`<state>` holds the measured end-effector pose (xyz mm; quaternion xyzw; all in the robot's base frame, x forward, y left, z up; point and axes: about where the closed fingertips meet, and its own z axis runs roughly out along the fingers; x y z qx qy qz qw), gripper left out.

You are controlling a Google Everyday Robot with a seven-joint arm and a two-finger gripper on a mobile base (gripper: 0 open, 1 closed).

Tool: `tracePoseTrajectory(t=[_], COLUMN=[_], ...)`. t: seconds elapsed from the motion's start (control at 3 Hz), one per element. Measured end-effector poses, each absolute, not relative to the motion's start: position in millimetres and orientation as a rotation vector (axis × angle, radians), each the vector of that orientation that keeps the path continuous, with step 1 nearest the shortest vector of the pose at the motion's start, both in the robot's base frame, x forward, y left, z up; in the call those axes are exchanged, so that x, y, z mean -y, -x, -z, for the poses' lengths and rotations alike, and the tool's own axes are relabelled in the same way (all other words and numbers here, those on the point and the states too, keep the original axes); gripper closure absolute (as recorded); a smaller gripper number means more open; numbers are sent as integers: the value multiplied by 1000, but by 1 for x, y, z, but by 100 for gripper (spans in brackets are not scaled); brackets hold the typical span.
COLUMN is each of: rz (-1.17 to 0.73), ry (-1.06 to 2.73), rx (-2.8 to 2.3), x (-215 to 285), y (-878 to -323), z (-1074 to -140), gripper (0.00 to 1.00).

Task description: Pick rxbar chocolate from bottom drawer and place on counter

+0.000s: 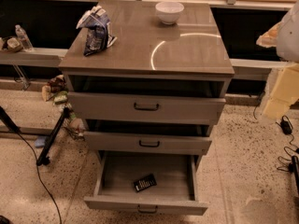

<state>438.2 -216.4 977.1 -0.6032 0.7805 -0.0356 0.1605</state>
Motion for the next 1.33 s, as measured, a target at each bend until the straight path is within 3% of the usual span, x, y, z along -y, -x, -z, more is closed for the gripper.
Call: tracePoseTrajectory(t=[0.67, 1.33], rz=[30, -66], ry=[1689, 1662], rx=[-2222, -2154], x=[200, 143], y=[-447, -443], z=[-956, -858], gripper=[0, 0])
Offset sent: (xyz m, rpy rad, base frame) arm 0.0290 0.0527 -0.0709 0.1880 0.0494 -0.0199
